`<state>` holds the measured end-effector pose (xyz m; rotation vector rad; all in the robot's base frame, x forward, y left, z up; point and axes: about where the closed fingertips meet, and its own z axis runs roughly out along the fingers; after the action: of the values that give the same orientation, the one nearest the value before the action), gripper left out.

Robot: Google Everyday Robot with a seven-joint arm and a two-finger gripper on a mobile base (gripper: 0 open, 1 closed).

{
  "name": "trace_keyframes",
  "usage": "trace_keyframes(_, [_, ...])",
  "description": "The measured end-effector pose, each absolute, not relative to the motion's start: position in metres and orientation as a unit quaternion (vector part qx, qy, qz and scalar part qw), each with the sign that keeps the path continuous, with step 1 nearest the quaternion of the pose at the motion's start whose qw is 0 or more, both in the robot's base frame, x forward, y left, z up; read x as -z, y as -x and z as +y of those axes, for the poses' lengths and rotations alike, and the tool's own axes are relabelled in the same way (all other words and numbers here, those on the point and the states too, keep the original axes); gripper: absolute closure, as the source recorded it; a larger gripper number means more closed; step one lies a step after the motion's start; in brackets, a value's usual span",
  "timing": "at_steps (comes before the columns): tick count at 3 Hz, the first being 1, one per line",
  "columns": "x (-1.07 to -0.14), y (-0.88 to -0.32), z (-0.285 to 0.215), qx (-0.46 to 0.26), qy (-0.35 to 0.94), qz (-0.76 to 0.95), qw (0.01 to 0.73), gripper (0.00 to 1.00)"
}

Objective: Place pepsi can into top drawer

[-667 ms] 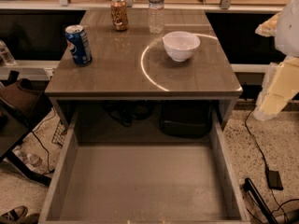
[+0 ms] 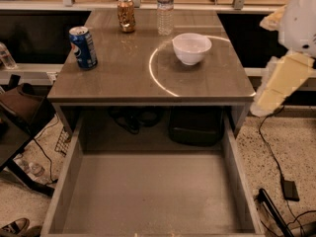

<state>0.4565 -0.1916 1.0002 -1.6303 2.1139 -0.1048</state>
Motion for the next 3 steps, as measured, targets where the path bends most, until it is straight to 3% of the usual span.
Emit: trace_keyframes(3, [-0.999,-0.539,-0.070,-0.164,0.498,0.722,0.452,0.00])
